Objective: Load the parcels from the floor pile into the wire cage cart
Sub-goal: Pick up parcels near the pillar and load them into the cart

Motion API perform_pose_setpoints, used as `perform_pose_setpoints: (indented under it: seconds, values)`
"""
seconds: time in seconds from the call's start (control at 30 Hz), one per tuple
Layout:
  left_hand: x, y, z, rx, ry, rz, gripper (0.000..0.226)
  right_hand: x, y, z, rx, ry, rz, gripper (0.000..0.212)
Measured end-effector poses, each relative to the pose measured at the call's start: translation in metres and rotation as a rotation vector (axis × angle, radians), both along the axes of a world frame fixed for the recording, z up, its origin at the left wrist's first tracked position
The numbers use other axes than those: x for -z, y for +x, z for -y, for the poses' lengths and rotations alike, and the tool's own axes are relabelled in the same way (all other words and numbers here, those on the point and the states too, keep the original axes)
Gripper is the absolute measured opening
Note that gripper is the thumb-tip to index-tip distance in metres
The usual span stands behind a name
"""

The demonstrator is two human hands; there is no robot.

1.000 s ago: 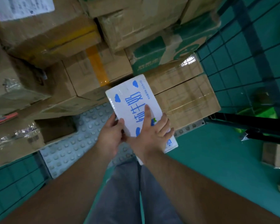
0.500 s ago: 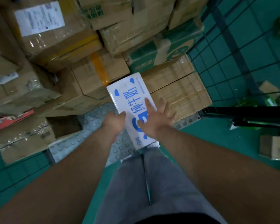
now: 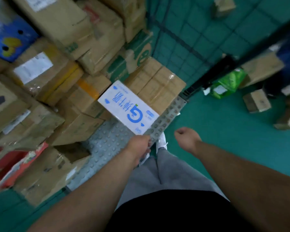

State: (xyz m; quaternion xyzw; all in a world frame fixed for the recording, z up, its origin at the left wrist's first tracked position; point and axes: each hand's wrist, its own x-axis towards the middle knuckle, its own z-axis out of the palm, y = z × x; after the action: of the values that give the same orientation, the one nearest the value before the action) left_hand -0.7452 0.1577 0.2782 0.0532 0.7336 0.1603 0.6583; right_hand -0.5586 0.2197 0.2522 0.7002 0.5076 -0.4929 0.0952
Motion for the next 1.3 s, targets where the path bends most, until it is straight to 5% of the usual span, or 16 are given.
perform_pose_setpoints:
  seconds: [0.43, 0.73, 1.03, 1.3]
  values:
    - [-0.047, 0.181, -0.049, 0.646, 0.251, -0.005, 0.012, -0.078, 0.163, 0.105, 0.885, 0.186, -0.116, 0.022]
    - [-0.073, 0.368, -0.029, 0.940, 0.277, 0.026, 0.018, -0.099, 0.321, 0.179, 1.291, 0.295, -0.162, 0.026]
    - [-0.087, 0.557, -0.036, 0.939, 0.320, -0.003, 0.021, -0.099, 0.519, 0.184, 1.149, 0.287, -0.064, 0.021]
    - [-0.111, 0.594, -0.083, 0.835, 0.350, -0.018, 0.018, -0.108, 0.579, 0.105, 0.977, 0.275, -0.140, 0.022]
